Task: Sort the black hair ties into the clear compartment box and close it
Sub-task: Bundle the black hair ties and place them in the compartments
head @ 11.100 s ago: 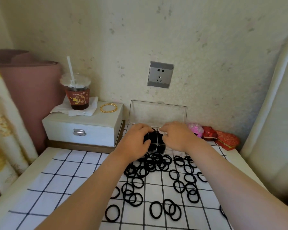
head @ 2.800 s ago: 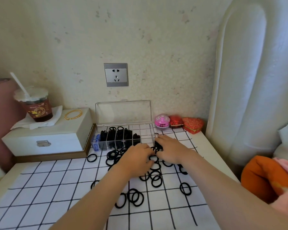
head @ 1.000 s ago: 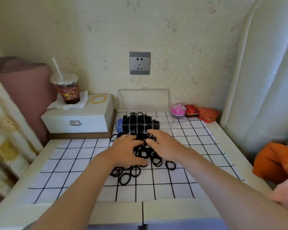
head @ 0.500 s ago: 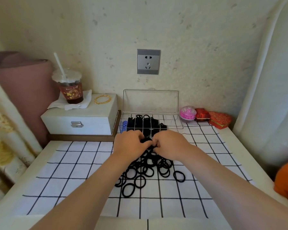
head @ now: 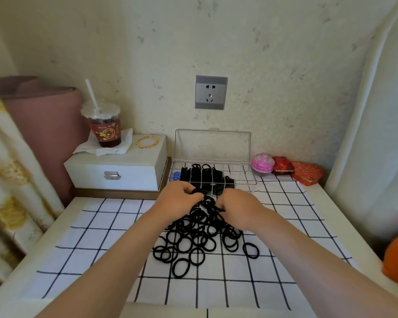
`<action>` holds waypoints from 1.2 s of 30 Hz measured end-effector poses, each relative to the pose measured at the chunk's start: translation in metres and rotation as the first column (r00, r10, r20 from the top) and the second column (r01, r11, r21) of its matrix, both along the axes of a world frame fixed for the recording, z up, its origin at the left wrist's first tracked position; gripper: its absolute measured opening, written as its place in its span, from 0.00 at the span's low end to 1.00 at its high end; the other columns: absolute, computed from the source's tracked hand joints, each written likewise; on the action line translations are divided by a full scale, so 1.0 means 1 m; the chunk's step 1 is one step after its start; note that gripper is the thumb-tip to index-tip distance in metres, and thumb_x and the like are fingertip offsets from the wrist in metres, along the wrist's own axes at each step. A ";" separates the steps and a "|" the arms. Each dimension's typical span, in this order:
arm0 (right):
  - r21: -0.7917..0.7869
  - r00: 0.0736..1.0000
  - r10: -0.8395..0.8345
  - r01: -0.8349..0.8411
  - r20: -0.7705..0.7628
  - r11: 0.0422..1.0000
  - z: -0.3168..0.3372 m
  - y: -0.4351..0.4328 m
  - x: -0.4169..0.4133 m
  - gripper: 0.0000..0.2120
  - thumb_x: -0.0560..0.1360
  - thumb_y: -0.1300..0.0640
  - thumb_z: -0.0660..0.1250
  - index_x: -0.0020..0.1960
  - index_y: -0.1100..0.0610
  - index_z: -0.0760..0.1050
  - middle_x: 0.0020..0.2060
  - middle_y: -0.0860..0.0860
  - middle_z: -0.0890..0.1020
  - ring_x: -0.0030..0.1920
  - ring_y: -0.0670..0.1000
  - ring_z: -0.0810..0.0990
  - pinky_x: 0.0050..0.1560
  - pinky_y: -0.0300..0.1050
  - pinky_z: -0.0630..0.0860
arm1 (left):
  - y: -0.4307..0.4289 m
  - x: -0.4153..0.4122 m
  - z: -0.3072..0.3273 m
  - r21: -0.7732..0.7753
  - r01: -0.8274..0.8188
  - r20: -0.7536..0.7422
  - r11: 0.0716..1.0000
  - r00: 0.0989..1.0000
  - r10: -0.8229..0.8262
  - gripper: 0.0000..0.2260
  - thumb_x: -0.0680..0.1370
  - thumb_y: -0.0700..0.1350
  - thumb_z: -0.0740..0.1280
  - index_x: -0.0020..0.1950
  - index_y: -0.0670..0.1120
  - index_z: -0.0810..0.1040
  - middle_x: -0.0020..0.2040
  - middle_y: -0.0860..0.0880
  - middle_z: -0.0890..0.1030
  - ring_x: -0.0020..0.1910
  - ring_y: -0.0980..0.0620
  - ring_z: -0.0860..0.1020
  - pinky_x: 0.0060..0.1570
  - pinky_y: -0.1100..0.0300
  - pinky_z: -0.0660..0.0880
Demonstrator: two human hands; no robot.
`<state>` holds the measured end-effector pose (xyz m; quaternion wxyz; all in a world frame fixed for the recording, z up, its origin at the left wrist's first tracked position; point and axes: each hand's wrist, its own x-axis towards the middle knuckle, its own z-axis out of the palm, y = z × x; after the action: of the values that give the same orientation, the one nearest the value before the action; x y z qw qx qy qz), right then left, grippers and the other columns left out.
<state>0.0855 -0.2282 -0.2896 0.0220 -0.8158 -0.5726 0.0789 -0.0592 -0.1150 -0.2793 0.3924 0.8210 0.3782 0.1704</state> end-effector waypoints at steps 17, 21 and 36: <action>0.174 0.666 -0.083 0.309 -0.742 0.935 0.033 -0.010 0.007 0.06 0.79 0.58 0.66 0.49 0.57 0.82 0.42 0.55 0.85 0.34 0.51 0.85 0.31 0.42 0.78 | 0.000 -0.003 0.002 -0.121 -0.087 0.078 0.989 0.992 0.096 0.04 0.76 0.48 0.71 0.44 0.49 0.83 0.37 0.48 0.85 0.32 0.56 0.80 0.38 0.61 0.76; 0.174 0.409 0.023 0.336 -0.912 0.926 0.046 -0.010 -0.004 0.07 0.80 0.59 0.67 0.52 0.60 0.83 0.37 0.53 0.85 0.32 0.50 0.81 0.27 0.41 0.74 | -0.008 0.002 0.000 -0.296 0.013 0.175 0.955 0.984 0.041 0.07 0.74 0.48 0.74 0.49 0.47 0.84 0.40 0.48 0.86 0.38 0.56 0.84 0.42 0.63 0.81; 0.303 0.790 -0.045 0.286 -0.611 0.909 0.033 -0.008 -0.005 0.05 0.75 0.52 0.70 0.44 0.51 0.84 0.34 0.57 0.86 0.31 0.58 0.84 0.30 0.46 0.80 | -0.014 0.002 0.007 -0.646 0.303 0.376 0.701 0.925 -0.053 0.12 0.78 0.46 0.70 0.59 0.43 0.83 0.54 0.46 0.85 0.53 0.51 0.83 0.56 0.56 0.80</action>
<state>0.0806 -0.2362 -0.2562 0.3639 -0.7776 -0.4658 0.2142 -0.0568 -0.1286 -0.2726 0.7429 0.6063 0.2608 0.1118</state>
